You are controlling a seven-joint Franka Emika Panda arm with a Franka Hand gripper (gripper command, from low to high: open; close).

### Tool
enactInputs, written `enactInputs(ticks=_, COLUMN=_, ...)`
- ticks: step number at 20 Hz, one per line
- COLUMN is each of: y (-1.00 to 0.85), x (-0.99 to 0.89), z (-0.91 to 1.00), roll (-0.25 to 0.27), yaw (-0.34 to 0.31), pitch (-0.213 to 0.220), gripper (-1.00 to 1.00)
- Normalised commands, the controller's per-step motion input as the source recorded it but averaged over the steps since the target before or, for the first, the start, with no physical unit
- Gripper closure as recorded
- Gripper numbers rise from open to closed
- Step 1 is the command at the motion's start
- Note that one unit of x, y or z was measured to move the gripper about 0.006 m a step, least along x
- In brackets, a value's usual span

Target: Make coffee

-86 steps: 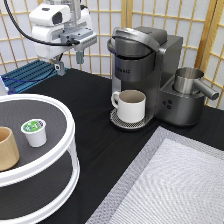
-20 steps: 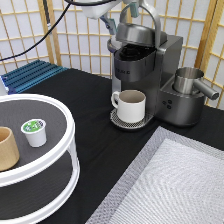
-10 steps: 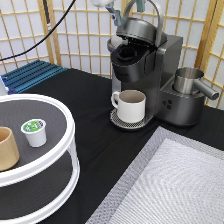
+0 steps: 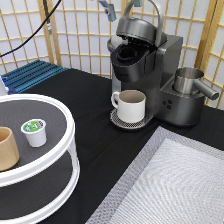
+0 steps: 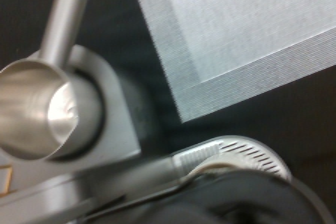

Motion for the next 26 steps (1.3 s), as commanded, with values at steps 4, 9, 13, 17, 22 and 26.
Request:
enactInputs(ticks=4, y=-1.00, x=0.00, z=0.04, roll=-0.013, yaw=0.000, pitch=0.010, gripper=-1.00)
enactInputs(ticks=9, y=-1.00, x=-0.06, z=0.00, roll=-0.075, yaw=0.000, pitch=0.005, gripper=-1.00)
enactInputs(ticks=13, y=-0.67, x=-0.17, z=-0.37, roll=-0.219, yaw=0.000, pitch=0.007, gripper=-1.00)
enactInputs(ticks=17, y=-0.74, x=-0.06, z=-0.27, roll=-0.249, yaw=-0.001, pitch=0.014, gripper=-1.00)
enactInputs(ticks=22, y=-0.81, x=-0.16, z=-0.36, roll=-0.156, yaw=-0.015, pitch=0.010, gripper=-1.00)
enactInputs(ticks=26, y=-0.84, x=-0.44, z=-0.30, roll=-0.006, yaw=-0.041, pitch=-0.018, gripper=-1.00)
